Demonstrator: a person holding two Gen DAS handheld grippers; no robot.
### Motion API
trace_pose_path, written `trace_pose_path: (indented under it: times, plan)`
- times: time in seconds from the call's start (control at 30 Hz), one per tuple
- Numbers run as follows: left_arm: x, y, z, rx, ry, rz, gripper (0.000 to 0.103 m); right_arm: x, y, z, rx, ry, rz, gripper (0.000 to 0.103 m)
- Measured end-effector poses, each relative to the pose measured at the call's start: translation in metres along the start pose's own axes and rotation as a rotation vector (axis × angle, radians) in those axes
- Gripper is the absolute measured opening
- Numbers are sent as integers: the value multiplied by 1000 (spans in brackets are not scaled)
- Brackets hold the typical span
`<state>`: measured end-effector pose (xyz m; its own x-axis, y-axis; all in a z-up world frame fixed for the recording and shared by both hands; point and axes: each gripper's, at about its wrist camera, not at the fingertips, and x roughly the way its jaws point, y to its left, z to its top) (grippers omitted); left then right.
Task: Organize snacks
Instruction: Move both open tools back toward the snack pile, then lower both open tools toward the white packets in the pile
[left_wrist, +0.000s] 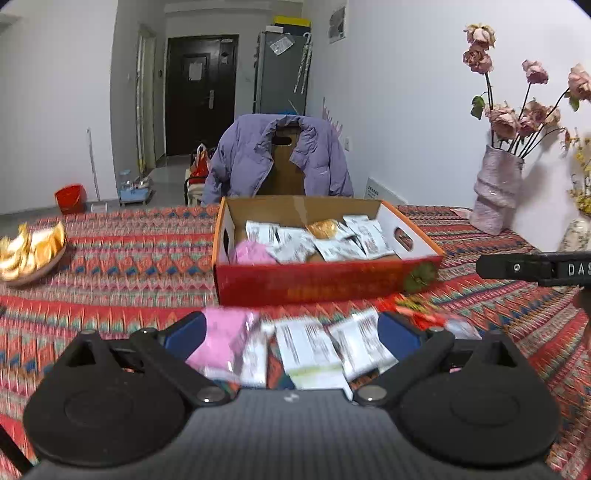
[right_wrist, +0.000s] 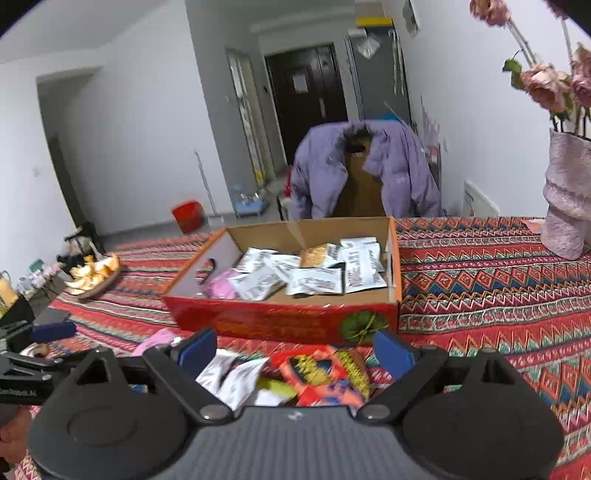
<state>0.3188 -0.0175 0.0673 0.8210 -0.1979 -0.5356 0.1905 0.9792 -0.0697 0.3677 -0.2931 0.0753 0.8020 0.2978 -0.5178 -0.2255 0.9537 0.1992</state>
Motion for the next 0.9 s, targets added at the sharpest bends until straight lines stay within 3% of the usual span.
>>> trace_pose_path:
  times: [0.27,0.5,0.9]
  plan:
    - [-62,-8,-57,-26,-20,5,102,-60,40,-62,-110,-53,-41,92]
    - [-96,-3,-89,-42,-9,38,102,-90,70,-117,-186,-38,-91,92]
    - [-93,2,-97,-42,16,40,102,-88,88,-130,-211,-31,-65,92]
